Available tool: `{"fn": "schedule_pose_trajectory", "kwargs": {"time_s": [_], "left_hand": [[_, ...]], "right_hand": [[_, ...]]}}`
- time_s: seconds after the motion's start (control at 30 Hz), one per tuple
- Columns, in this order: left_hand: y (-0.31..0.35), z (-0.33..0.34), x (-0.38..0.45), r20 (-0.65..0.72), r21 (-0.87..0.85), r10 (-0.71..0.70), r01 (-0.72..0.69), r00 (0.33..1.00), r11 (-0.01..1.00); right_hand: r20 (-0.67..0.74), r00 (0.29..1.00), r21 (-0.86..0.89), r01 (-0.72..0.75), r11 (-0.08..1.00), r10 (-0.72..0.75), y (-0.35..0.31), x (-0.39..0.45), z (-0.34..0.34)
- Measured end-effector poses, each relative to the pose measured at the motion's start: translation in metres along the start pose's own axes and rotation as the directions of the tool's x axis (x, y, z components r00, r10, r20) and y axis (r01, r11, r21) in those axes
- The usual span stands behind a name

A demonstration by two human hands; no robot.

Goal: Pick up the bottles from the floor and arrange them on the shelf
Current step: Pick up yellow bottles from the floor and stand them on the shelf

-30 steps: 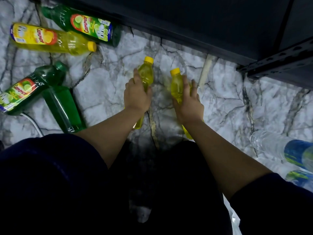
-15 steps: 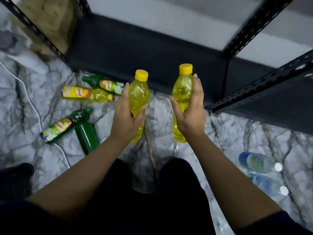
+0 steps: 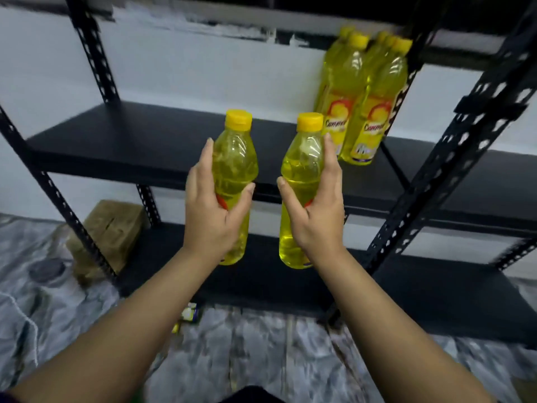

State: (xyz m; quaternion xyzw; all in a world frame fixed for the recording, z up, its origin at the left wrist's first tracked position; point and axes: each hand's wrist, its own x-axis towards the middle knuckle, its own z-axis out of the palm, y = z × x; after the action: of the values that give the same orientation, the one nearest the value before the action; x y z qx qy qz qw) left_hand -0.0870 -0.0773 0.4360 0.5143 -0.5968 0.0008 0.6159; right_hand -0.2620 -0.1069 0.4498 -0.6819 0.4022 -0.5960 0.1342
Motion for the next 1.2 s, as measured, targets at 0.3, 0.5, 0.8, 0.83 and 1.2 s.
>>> {"fn": "schedule_pose_trajectory", "kwargs": {"time_s": [0.3,0.5,0.8,0.83,1.2], "left_hand": [[0.028,0.044,0.114,-0.121,-0.107,0.107,-0.12,0.987,0.987],[0.034,0.091,0.139,-0.07,-0.156,0.136,-0.146,0.988,0.977],[0.037,0.15,0.143,-0.019,-0.185,0.154,-0.155,0.988,0.971],[0.033,0.152,0.144,-0.018,-0.176,0.163,-0.164,0.986,0.971],[-0.043,0.138,0.181,-0.096,-0.031,0.033,-0.036,0.995,0.999]], "right_hand": [[-0.204,0.967,-0.055,0.145,0.988,-0.153,-0.018,0.11,0.006],[-0.304,0.945,-0.104,0.097,0.99,-0.125,0.009,0.146,-0.01],[-0.322,0.944,-0.235,-0.002,0.972,-0.076,0.063,0.15,-0.034],[-0.318,0.945,-0.234,0.001,0.972,-0.078,0.065,0.149,-0.032],[-0.272,0.958,-0.204,0.039,0.978,-0.095,0.066,0.17,0.062]]}}
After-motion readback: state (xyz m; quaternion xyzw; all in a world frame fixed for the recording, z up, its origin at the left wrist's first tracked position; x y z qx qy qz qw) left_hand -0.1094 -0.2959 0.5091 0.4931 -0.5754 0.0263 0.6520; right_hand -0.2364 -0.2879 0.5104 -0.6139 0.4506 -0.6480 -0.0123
